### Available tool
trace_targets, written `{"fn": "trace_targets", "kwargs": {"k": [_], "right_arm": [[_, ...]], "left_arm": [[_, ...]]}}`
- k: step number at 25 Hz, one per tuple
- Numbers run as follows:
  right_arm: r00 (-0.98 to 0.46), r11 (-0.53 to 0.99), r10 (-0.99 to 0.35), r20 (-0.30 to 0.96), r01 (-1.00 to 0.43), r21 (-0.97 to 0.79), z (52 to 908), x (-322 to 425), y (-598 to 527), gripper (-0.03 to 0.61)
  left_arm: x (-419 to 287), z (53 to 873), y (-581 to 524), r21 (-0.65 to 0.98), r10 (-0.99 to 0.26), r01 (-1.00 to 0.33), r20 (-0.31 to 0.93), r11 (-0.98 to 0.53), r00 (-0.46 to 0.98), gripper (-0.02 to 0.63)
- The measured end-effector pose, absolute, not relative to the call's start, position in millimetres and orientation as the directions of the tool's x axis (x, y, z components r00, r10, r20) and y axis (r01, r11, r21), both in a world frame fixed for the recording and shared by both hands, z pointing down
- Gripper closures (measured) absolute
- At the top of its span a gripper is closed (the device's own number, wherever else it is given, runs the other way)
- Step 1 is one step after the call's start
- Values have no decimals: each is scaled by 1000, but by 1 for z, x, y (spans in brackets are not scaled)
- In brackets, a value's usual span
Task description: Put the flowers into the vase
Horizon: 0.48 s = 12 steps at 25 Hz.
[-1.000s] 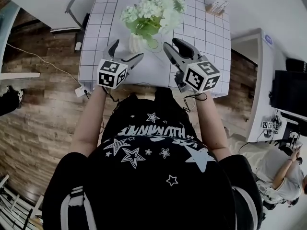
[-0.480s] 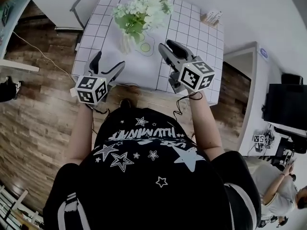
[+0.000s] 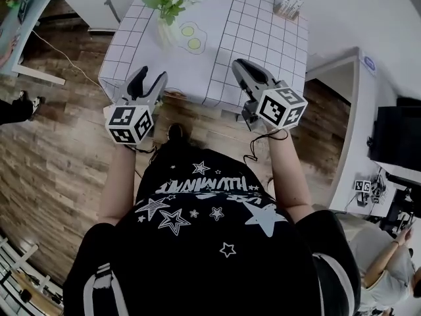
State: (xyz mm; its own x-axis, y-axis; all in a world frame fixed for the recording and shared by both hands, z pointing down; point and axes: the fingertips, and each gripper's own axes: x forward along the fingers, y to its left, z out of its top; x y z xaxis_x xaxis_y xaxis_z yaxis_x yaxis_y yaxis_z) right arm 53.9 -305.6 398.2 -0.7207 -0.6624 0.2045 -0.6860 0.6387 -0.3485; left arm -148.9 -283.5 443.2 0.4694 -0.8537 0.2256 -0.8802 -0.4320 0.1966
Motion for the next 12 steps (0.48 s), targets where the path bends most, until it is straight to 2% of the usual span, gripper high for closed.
{"fn": "trace_targets", "kwargs": {"k": [2, 4, 7, 9, 10, 12], "right_arm": [[-727, 647, -657, 199, -679, -347, 398, 65, -286, 528], [-727, 646, -656, 205, -680, -345, 401, 78, -270, 531], [-738, 654, -643, 206, -669, -355, 404, 96, -247, 536], [-745, 656, -636, 201, -659, -368, 406, 104, -235, 541], [-746, 655, -636, 194, -656, -374, 406, 107, -229, 545], [-752, 658, -637, 169, -645, -389, 401, 112, -217, 551]], "left_arm": [[-144, 443, -265, 202, -863, -890, 230, -409, 449, 386], [-136, 443, -250, 206, -869, -899, 245, -387, 430, 450], [-119, 437, -226, 189, -878, -910, 252, -368, 407, 496], [-112, 432, -209, 124, -890, -928, 265, -351, 371, 584], [-110, 429, -201, 93, -896, -935, 269, -342, 354, 604], [-107, 425, -183, 67, -899, -939, 274, -337, 342, 604]]}}
